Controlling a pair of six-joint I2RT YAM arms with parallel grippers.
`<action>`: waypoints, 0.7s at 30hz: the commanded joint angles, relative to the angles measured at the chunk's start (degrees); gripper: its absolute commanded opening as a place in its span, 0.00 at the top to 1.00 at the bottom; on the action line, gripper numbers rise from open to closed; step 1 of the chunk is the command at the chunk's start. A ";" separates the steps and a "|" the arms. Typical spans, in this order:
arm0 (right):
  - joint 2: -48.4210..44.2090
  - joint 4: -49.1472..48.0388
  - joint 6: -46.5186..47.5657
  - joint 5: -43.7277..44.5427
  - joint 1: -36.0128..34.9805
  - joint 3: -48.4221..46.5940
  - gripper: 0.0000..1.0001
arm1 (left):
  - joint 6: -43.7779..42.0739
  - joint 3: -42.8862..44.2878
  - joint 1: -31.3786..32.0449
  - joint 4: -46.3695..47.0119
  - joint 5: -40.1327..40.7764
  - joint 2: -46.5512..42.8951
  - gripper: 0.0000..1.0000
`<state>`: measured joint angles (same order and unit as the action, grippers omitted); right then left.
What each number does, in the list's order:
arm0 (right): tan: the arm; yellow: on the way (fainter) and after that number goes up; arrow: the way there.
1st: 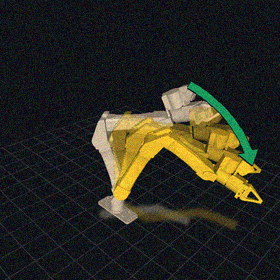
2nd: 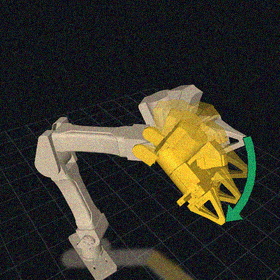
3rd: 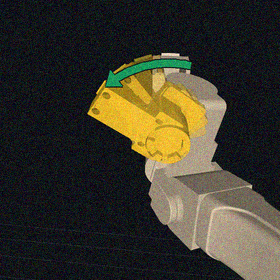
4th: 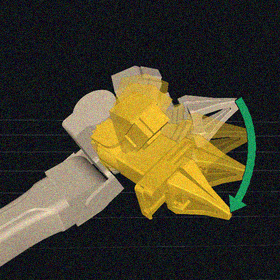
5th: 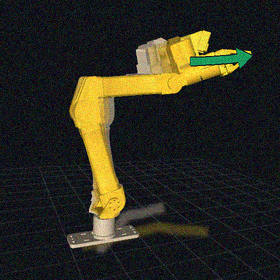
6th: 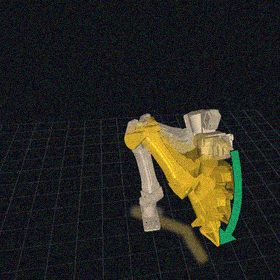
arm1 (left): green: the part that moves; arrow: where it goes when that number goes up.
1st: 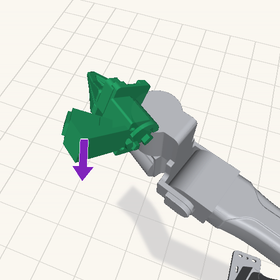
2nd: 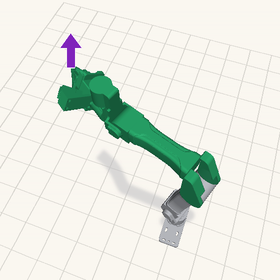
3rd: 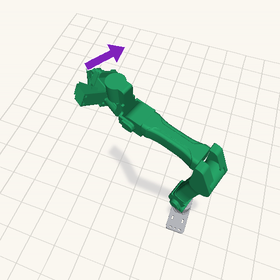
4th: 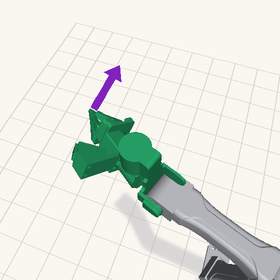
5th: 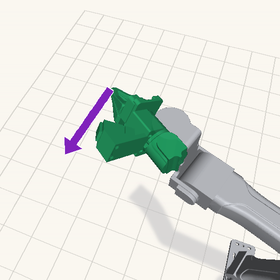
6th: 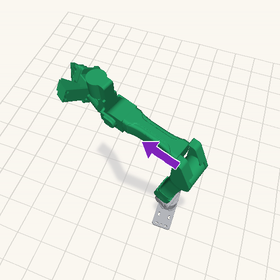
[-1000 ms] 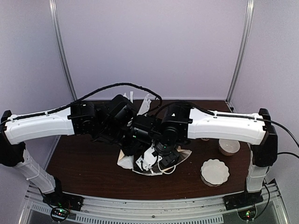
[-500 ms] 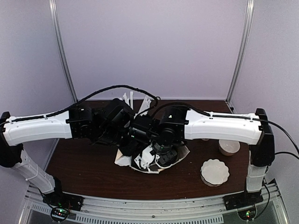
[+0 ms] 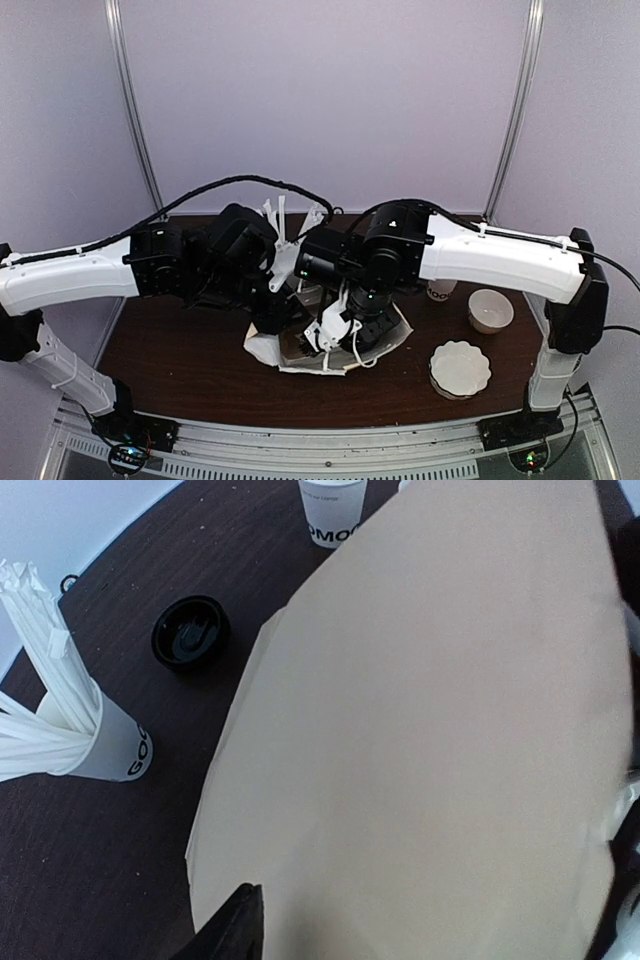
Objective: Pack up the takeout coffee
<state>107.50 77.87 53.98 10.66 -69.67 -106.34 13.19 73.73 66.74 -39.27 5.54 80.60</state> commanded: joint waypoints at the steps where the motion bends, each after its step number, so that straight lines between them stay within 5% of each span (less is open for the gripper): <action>1: 0.10 8.38 -1.28 -3.18 0.61 2.83 0.85 | -3.14 4.18 2.34 11.25 -5.25 -5.08 0.49; 6: -2.10 10.62 -0.58 -6.76 0.16 1.40 0.86 | -3.52 4.91 2.34 10.08 -3.59 -4.64 0.48; 14: -4.43 12.84 -0.51 -10.53 0.05 -5.23 0.56 | -3.01 5.52 2.34 9.24 -3.13 -5.29 0.48; 21: -6.71 13.09 -0.77 -12.73 0.65 -8.50 0.47 | -6.21 7.29 2.43 1.23 -2.82 -9.15 0.45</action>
<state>103.68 89.71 53.58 0.10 -69.58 -112.12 9.56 78.41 68.75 -34.41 2.74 73.91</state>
